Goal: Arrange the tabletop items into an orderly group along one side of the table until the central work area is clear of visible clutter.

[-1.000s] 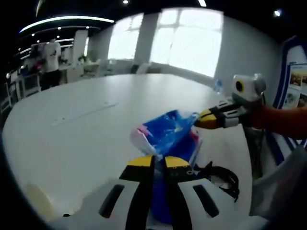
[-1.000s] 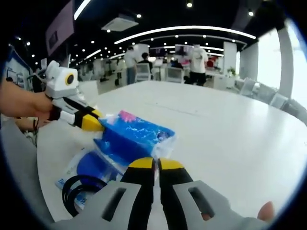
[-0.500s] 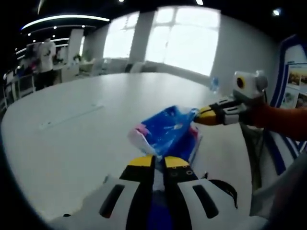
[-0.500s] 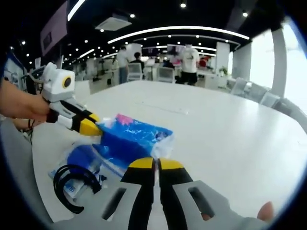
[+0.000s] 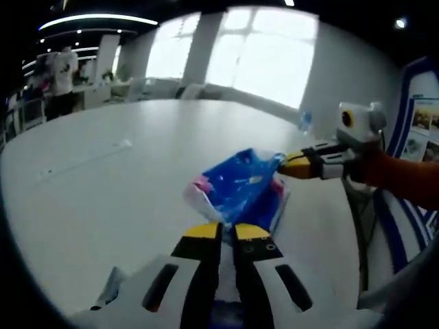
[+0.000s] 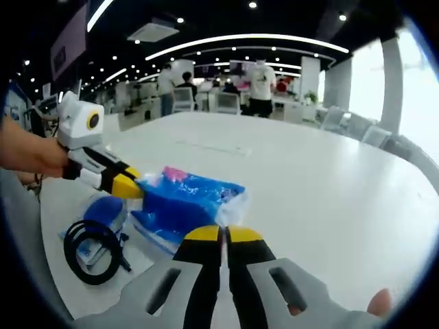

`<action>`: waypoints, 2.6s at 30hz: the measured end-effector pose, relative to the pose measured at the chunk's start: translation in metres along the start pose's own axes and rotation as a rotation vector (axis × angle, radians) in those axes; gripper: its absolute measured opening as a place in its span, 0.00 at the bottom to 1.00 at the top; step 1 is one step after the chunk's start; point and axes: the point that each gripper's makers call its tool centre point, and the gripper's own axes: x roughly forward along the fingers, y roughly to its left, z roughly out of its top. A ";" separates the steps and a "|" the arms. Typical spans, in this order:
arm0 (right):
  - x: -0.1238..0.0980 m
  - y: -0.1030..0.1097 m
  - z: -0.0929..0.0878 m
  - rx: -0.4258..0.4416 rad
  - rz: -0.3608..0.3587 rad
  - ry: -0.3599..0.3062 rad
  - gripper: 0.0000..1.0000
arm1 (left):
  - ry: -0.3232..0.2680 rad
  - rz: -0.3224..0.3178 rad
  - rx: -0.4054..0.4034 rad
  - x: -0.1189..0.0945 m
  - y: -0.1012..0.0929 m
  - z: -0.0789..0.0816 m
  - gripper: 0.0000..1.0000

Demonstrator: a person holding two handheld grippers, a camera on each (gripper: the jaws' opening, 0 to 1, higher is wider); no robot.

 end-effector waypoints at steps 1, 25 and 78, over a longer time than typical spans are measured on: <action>0.000 -0.002 -0.001 0.002 -0.001 0.001 0.02 | 0.003 0.000 -0.005 0.002 0.000 -0.001 0.03; 0.015 -0.031 -0.043 0.052 -0.002 0.063 0.03 | 0.068 0.024 -0.054 0.045 0.001 -0.023 0.04; -0.008 -0.043 -0.040 0.120 -0.069 0.015 0.14 | 0.066 0.084 -0.046 0.020 0.011 -0.009 0.37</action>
